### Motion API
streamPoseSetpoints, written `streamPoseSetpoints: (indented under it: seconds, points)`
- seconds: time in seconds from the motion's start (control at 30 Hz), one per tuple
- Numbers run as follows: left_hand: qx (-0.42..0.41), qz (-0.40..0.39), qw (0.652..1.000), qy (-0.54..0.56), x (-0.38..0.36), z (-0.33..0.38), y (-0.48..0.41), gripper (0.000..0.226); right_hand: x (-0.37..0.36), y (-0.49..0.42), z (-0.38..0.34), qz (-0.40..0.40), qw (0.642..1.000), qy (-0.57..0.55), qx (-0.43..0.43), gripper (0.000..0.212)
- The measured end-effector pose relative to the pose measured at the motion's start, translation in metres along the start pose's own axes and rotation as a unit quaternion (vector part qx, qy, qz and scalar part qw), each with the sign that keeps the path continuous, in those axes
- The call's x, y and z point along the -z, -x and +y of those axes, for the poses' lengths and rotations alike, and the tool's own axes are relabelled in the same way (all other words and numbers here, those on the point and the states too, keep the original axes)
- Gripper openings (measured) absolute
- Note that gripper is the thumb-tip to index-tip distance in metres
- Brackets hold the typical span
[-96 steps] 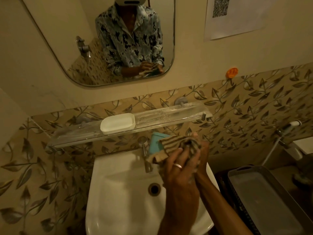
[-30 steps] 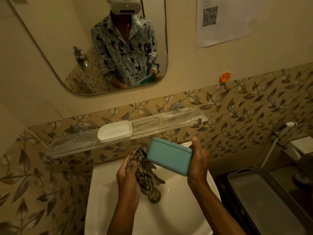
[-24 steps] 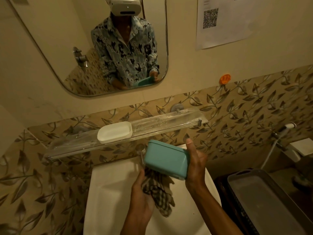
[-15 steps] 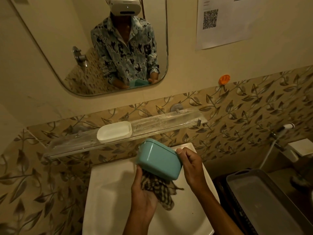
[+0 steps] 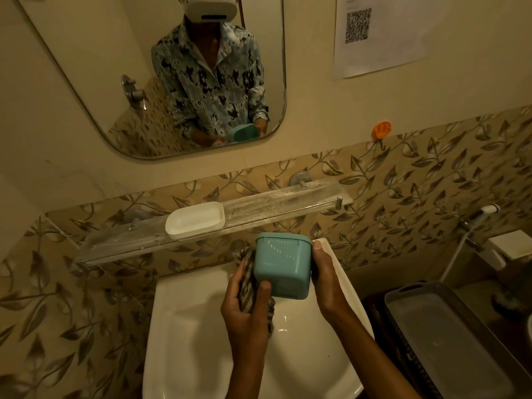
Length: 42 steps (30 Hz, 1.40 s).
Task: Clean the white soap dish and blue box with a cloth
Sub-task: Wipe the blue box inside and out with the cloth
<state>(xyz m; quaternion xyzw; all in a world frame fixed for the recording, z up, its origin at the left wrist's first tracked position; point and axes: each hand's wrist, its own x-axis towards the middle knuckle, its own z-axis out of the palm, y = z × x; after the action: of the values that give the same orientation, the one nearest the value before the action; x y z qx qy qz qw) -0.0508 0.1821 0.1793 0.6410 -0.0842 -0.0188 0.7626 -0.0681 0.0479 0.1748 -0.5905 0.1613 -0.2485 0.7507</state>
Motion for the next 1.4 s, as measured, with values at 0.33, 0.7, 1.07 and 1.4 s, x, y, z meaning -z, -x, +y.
streamPoseSetpoints:
  seconds: [0.33, 0.7, 1.07, 1.4]
  points:
    - [-0.002, -0.003, 0.998, -0.065, 0.003, 0.006, -0.002, 0.046, -0.004, -0.004, -0.008, 0.098, 0.993, -0.035, 0.064, 0.034]
    - [-0.254, 0.005, 0.926, -0.280, -0.022, 0.007, 0.018, 0.060, -0.012, 0.002, -0.001, 0.125, 0.965, 0.150, 0.175, 0.019]
    - [-0.185, 0.002, 0.939, -0.291, -0.018, 0.004, -0.003, 0.069, -0.011, 0.010, 0.001, 0.167, 0.953, 0.184, 0.171, 0.032]
    - [-0.315, -0.059, 0.881, -0.349, -0.037, 0.003, 0.024, 0.049, -0.004, 0.009, 0.013, 0.152, 0.923, 0.239, 0.260, 0.014]
